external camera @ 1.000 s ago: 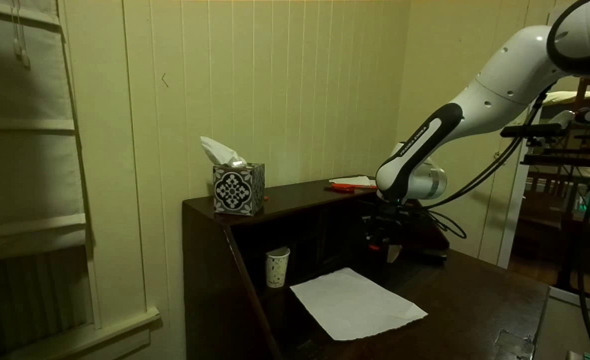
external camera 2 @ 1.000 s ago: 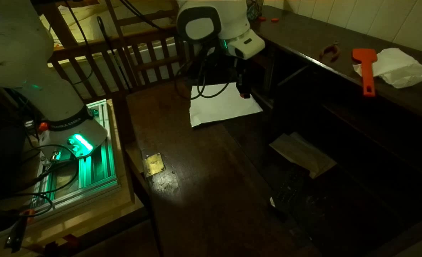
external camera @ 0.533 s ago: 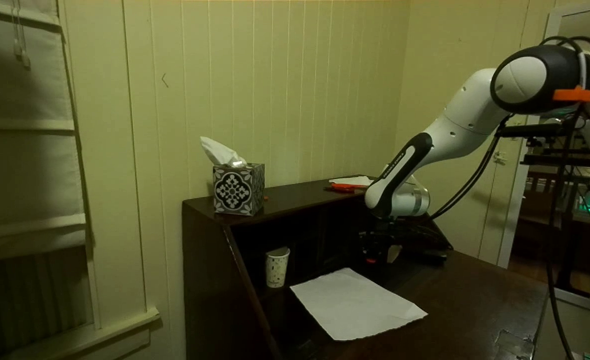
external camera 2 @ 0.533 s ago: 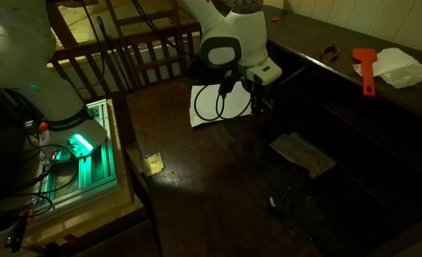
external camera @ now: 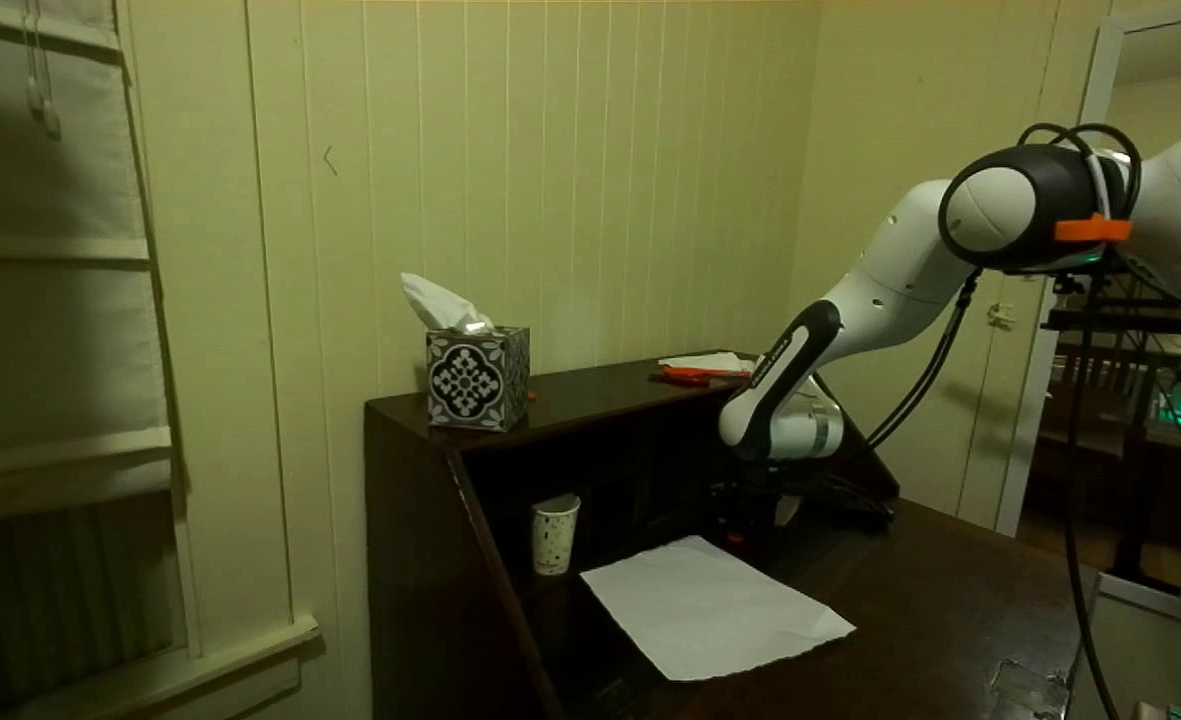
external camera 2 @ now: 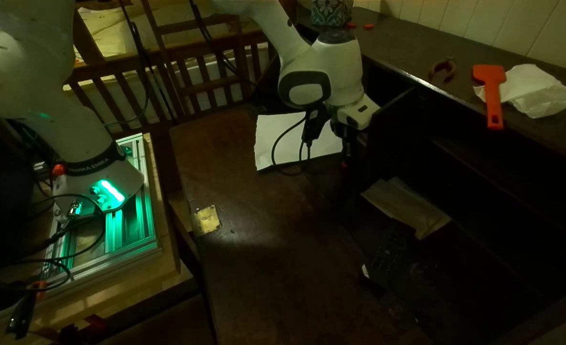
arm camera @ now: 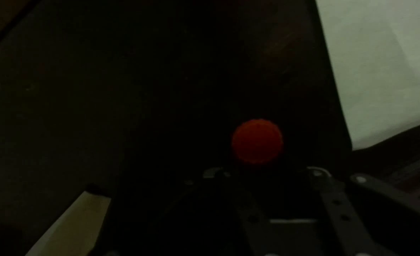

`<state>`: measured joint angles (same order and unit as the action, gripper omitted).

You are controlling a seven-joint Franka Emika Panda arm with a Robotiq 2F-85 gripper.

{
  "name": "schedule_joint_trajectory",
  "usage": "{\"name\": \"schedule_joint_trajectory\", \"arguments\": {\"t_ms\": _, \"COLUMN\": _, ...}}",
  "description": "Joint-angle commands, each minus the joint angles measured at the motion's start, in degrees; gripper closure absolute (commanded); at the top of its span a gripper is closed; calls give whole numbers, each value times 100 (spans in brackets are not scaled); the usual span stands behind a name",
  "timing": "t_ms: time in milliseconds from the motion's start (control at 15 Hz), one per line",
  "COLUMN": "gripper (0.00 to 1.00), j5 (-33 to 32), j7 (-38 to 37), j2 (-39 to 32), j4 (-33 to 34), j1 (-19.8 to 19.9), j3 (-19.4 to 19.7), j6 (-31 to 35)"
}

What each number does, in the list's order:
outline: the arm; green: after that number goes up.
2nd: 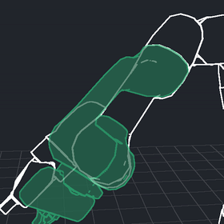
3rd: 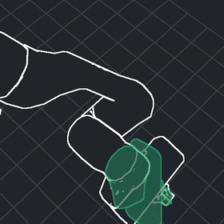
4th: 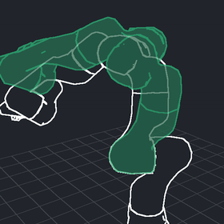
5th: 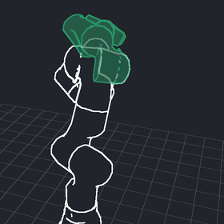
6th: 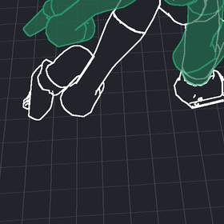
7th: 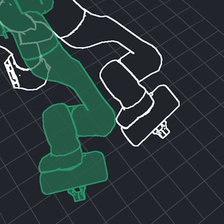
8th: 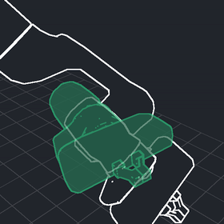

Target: Put the orange item on the bottom

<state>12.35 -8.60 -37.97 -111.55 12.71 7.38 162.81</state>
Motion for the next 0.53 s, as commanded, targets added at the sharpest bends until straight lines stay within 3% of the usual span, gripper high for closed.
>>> {"name": "schedule_joint_trajectory", "arguments": {"t_ms": 0, "gripper": 41, "j5": -34, "j7": -64, "j2": -217, "j4": 140, "j1": -55, "j3": 31, "j6": 263}}
{"name": "schedule_joint_trajectory", "arguments": {"t_ms": 67, "gripper": 40, "j5": -51, "j7": -79, "j2": -185, "j4": 102, "j1": -89, "j3": 47, "j6": 239}}
{"name": "schedule_joint_trajectory", "arguments": {"t_ms": 267, "gripper": 19, "j5": -83, "j7": -16, "j2": 170, "j4": -160, "j1": -178, "j3": -55, "j6": -207}}
{"name": "schedule_joint_trajectory", "arguments": {"t_ms": 467, "gripper": 1, "j5": -298, "j7": -180, "j2": 735, "j4": -664, "j1": -624, "j3": 141, "j6": -498}}
